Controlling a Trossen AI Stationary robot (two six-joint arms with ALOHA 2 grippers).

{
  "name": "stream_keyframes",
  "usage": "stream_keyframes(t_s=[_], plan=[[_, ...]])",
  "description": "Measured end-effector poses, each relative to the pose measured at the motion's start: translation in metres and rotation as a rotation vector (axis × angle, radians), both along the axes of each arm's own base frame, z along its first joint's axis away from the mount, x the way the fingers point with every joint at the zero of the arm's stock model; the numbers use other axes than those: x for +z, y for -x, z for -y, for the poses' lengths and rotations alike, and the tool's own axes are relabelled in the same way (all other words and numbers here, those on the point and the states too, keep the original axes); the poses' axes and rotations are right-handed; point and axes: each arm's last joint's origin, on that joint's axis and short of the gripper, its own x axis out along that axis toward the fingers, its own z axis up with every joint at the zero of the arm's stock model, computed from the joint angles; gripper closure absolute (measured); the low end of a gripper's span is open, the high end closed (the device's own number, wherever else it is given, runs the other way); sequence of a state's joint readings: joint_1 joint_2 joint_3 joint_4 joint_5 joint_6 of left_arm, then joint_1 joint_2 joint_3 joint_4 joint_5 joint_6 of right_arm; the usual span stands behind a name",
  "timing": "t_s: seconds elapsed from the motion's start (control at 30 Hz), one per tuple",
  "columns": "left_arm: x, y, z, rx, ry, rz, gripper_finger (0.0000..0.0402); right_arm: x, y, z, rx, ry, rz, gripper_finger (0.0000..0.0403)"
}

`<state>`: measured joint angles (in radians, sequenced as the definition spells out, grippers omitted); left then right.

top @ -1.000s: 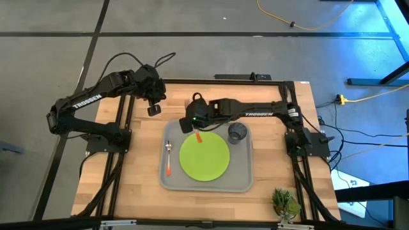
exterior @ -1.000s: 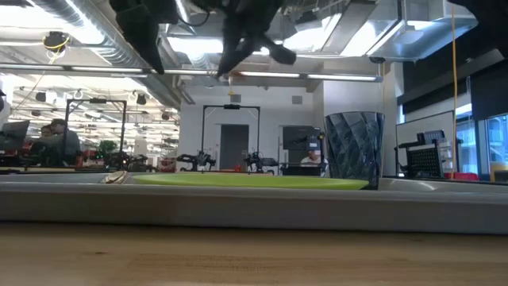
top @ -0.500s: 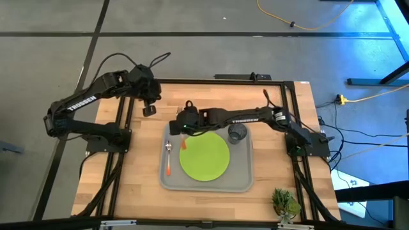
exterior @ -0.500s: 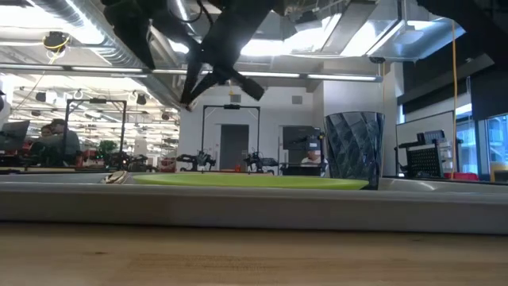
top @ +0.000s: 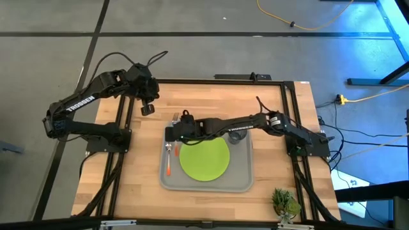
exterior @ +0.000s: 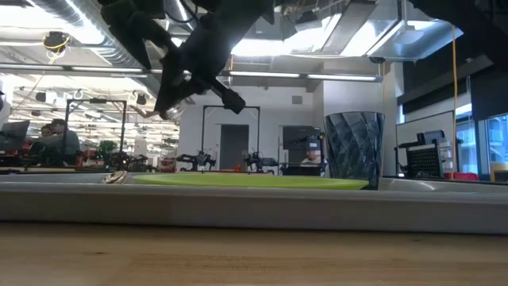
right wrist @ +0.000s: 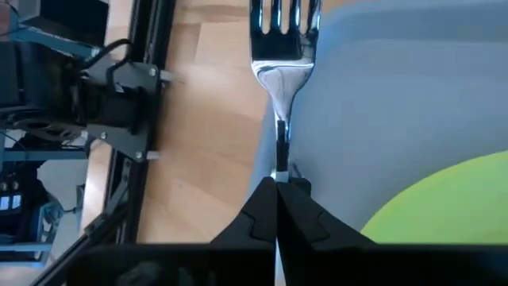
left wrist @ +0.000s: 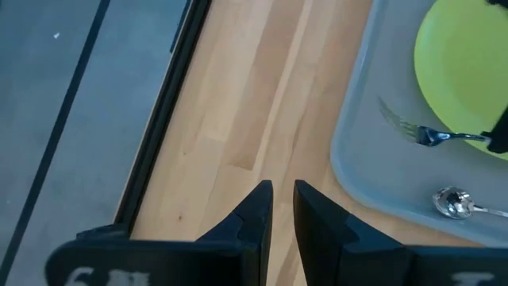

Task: Pick and place plate/cup/fork/spoon on tray
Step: Put the fork on the gray tray between the green plate and orange spoon

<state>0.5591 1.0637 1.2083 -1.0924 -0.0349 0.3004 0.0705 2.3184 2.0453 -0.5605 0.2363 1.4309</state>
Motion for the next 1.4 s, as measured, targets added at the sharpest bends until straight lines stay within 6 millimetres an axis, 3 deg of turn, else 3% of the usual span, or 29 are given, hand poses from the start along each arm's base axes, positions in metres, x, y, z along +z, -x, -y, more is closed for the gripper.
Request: stream_keyframes(t_s=[0.47,1.4], plan=[[0.000,0.000,0.000,0.000,0.000,0.000,0.0356,0.000,0.001,-0.013,-0.017,0.007,0.009,0.0403],[-0.001,0.000,0.000,0.000,0.006,-0.008,0.0356,-0.061,-0.016,-0.041,0.011,-0.096,-0.001,0.0403]])
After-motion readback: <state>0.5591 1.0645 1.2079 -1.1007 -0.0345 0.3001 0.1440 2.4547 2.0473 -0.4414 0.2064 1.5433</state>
